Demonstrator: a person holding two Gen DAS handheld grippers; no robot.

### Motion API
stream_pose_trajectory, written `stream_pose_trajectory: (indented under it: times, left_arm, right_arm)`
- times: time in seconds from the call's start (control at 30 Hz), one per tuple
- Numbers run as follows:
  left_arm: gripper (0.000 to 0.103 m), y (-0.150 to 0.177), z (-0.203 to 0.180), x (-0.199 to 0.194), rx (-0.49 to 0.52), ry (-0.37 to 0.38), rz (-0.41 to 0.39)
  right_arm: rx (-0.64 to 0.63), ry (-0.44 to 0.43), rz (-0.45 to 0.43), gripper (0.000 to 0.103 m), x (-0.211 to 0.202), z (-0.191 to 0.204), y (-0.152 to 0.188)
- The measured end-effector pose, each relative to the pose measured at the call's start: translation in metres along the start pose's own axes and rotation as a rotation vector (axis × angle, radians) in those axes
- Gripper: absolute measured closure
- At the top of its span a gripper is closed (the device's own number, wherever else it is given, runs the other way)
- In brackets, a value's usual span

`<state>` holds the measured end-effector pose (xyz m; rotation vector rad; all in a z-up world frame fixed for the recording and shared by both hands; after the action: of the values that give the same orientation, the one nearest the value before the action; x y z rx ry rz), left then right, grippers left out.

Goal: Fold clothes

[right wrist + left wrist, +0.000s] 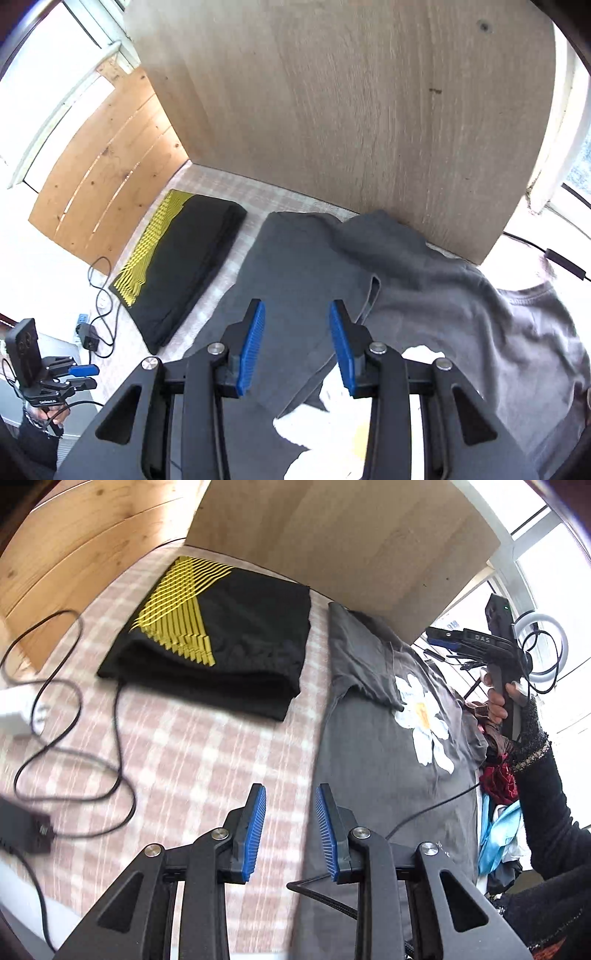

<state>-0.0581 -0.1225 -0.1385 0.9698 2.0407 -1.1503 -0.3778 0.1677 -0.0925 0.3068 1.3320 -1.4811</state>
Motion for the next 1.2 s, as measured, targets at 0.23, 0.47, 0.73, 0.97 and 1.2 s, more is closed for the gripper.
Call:
stream_pose_trajectory:
  times: [0.23,0.47,0.73,0.97,1.2]
  left_arm:
    - [0.073,0.102,0.031,-0.046,-0.113,-0.021,0.025]
    - [0.071,0.167,0.01,-0.044,0.006,0.062,0.115]
    - [0.07,0.205,-0.006,-0.021,0.17,0.12,0.137]
    - [0.1,0.207,-0.03,-0.016,0.252,0.167,0.109]
    - [0.1,0.202,-0.031,-0.029,0.22,0.224,0.078]
  right_arm:
    - [-0.015,-0.004,-0.017,0.062,-0.068,0.031,0.054]
    - [0.057,0.026,0.013,0.062,-0.126,0.05,0.159]
    - [0.081,0.089,0.001,0.061,-0.128,0.105,0.167]
    - [0.08,0.133,0.052,0.059,-0.013,0.143,0.09]
    - [0.009,0.37,0.139,0.059,0.107,0.124,0.031]
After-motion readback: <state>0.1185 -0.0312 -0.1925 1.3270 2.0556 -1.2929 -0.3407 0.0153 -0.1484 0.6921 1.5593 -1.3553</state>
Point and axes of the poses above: each gripper's, at about its wrist camera, not at the fingertips, and x roughly the way its jaws point, z to its left, y to its underside, the point moved 5 cm from there along x, roughly the way its jaws point, and after that the axes turned 8 degrees about -z, right-handed, at the moved point
